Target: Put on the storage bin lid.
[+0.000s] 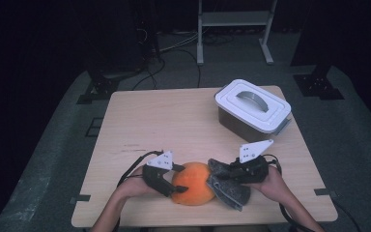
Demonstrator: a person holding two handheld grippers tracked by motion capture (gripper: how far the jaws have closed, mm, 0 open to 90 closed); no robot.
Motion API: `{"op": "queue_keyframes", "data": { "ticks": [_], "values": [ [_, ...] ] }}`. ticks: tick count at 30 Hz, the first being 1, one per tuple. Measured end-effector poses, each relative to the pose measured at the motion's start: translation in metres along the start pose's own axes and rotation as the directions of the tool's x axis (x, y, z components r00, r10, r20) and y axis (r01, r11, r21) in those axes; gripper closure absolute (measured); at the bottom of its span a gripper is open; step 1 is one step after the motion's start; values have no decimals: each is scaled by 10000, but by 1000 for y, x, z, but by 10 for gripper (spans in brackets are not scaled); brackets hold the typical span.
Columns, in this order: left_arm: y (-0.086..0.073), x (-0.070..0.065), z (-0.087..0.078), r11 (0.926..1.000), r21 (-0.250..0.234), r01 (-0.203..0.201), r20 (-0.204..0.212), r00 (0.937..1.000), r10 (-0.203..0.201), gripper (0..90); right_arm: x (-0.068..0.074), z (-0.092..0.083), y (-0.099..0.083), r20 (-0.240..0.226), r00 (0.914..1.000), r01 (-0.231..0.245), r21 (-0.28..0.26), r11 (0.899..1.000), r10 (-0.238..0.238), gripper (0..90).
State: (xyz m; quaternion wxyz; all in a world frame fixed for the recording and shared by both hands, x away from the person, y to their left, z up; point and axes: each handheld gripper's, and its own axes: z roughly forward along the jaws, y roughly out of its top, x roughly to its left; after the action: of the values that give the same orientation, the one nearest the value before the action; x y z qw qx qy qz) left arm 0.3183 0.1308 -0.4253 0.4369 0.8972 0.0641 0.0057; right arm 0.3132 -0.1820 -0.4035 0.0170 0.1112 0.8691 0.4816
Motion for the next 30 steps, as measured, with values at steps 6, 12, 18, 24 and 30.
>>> {"op": "queue_keyframes", "data": {
  "ticks": [6,12,18,24,30],
  "values": [
    [1,0,-1,9999,-153,64,-23,10000,-64,237,4,18,12,-251,9986,473,427,9980,-463,733],
    [1,7,1,9949,-295,966,-304,9948,-975,97,3,16,-2,-234,9996,163,368,9992,-154,735],
    [3,4,2,9964,-309,794,-118,9967,-798,294,-1,8,-21,-182,9994,-281,558,9980,291,735],
    [15,-5,2,9988,-446,187,-729,9971,-220,432,1,-3,-4,152,9999,39,492,9988,-47,735],
    [28,-15,8,9984,-531,-217,-980,9951,164,414,8,10,28,-31,9954,957,456,9944,-956,735]
  ]
}}
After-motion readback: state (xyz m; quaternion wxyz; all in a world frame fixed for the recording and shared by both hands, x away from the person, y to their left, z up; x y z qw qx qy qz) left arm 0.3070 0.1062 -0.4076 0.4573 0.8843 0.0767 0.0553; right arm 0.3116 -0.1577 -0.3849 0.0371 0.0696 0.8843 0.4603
